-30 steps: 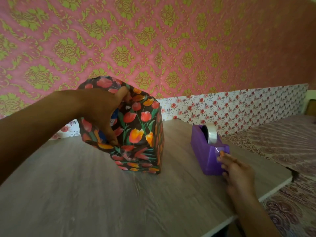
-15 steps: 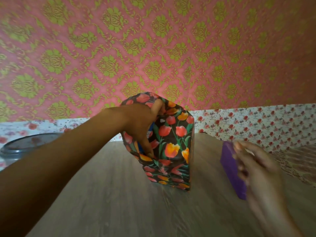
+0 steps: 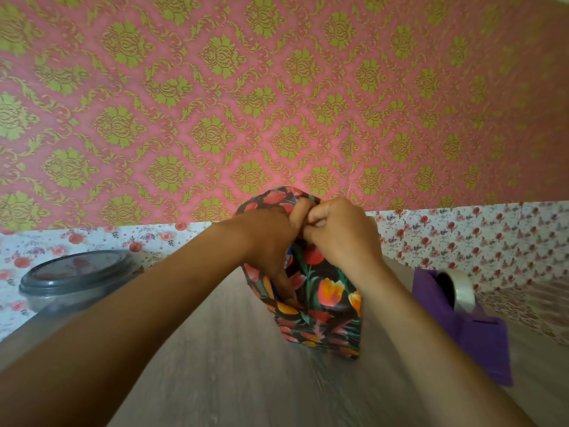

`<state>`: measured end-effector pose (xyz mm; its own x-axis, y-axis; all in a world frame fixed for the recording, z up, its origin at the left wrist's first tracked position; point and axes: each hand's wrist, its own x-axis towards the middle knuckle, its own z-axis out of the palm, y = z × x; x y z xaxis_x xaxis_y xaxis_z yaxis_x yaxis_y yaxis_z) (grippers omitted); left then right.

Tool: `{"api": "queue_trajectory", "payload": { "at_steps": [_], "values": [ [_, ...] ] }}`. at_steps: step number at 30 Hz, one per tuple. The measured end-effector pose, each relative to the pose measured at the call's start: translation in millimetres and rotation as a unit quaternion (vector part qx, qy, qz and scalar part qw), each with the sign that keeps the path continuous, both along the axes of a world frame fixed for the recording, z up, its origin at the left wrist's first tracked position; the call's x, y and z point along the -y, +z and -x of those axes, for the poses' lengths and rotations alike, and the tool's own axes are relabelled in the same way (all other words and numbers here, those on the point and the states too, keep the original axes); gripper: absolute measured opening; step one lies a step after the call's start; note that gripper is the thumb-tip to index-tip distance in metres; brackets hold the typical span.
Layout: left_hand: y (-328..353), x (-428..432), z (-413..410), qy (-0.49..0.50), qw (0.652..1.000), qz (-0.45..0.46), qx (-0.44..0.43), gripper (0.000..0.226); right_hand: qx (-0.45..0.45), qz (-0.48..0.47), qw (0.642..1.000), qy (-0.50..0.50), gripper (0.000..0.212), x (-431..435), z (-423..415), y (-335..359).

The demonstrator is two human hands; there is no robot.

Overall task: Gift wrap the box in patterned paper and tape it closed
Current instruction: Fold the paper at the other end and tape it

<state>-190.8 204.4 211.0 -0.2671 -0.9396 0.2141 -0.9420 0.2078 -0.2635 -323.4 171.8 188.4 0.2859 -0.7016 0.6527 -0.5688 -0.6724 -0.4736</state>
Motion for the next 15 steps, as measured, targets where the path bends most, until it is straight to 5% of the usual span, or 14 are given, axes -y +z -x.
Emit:
{"api": "queue_trajectory", "payload": {
  "at_steps": [15],
  "values": [
    [-1, 3, 1, -0.015, 1.000, 0.006, -0.006, 0.123, -0.058, 0.049, 0.992, -0.098, 0.010, 12, -10, -4]
  ]
}}
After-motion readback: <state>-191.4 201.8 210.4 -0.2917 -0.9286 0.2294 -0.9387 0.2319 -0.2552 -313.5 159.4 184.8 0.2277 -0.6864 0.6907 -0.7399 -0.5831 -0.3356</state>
